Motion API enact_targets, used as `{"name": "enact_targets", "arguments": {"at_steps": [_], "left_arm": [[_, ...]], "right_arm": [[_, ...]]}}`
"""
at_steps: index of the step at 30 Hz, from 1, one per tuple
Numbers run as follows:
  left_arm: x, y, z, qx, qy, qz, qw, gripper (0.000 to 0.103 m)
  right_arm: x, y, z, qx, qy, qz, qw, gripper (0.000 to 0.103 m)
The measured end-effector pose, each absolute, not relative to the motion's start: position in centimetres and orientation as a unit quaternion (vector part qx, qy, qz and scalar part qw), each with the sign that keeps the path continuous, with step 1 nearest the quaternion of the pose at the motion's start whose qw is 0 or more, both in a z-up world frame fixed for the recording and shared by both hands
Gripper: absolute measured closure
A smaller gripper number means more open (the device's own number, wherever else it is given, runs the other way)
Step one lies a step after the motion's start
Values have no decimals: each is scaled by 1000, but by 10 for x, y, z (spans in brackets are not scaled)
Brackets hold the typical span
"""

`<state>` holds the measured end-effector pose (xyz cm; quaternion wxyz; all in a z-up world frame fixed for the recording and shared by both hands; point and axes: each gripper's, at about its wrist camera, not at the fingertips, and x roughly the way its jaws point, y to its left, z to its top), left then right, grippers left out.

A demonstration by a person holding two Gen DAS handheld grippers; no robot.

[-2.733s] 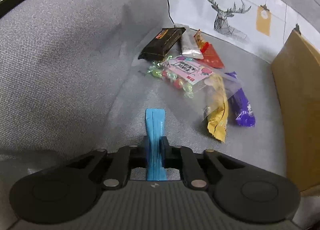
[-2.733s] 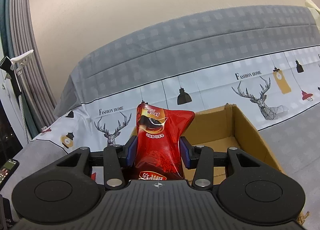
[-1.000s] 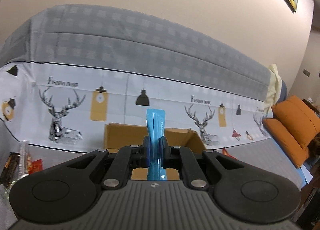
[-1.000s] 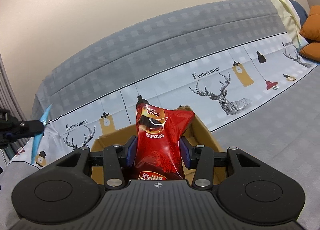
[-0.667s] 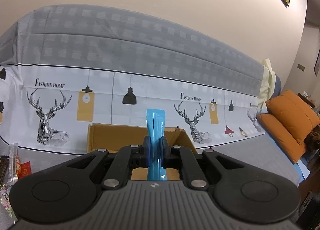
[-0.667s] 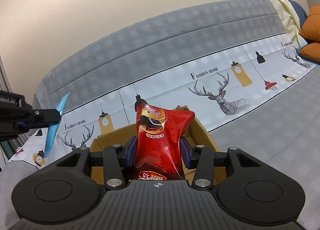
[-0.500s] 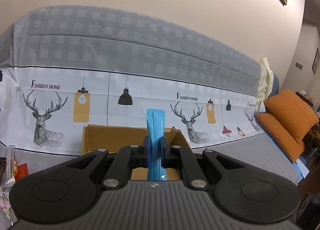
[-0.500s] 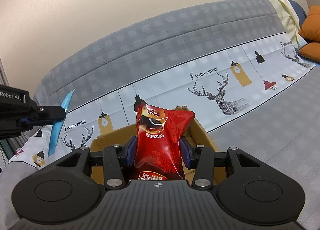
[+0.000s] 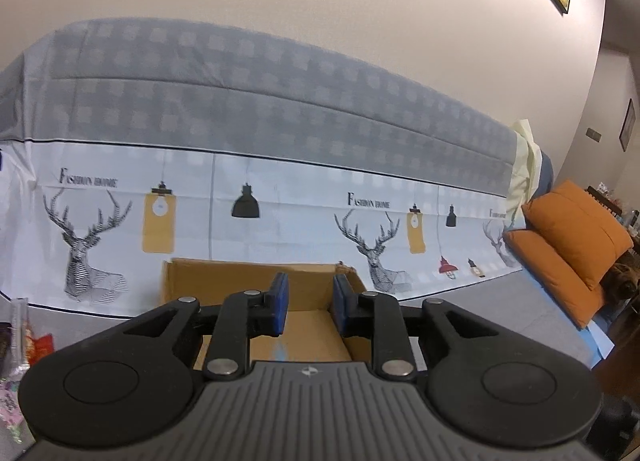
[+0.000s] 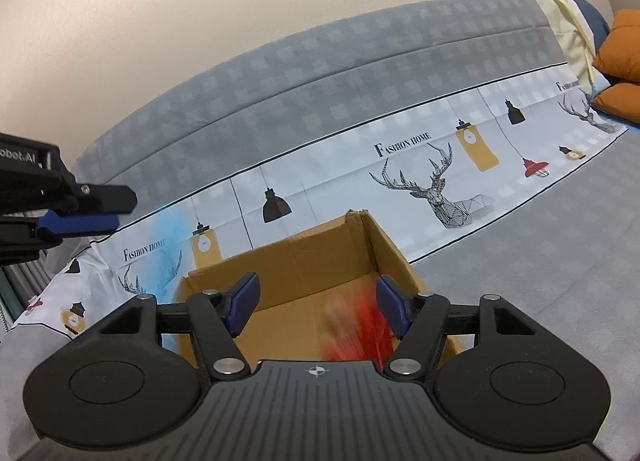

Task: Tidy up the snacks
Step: 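Close left gripper on red-and-white Nescafe stick, then close right gripper on purple candy bar while left gripper holds Nescafe stick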

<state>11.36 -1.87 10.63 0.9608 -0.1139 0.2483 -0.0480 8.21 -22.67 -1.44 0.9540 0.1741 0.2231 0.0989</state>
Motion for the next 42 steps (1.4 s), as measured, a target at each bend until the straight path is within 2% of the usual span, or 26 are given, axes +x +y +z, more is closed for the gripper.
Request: {"name": "enact_targets", "arguments": {"at_steps": [5,7,8,11,13,14,18,20,24,27,30,37,42], "left_arm": [[87,19,105,-117,238,-25,964,78],[69,48,97,-122,236,-8,964,86],[62,61,92,-124,237,-1,963,95],[32,110,68,-134,250,34,958,101],[7,143,42,-146,271,65,949,101],[-2,155,31,-149,282,77,945,101],[-37,189,-29,-139,360,102,917,101],[-49,194,-58,-124,405,98,901,101],[-56,198,-93,-113,468,85,873,98],[-57,199,-88,-99,454,75,882,86],[-46,194,-101,-99,506,32,856,76],[-41,176,-97,-50,502,42,863,76],[-38,181,-94,-58,495,54,865,74]], "right_arm": [[82,-223,-14,162,226,100,955,35],[80,-220,-14,159,225,101,956,35],[79,-219,-13,156,224,103,956,35],[74,-212,-11,143,220,112,959,35],[71,-205,-10,133,218,122,959,35],[70,-201,-10,129,217,127,959,37],[66,-183,-9,106,218,150,958,60],[62,-174,-8,94,216,159,959,61],[55,-157,-7,83,218,170,957,61],[49,-146,-7,78,219,173,957,61],[44,-136,-7,74,220,176,957,61],[29,-111,-6,65,220,188,955,61],[24,-89,-10,47,228,203,951,61]]}}
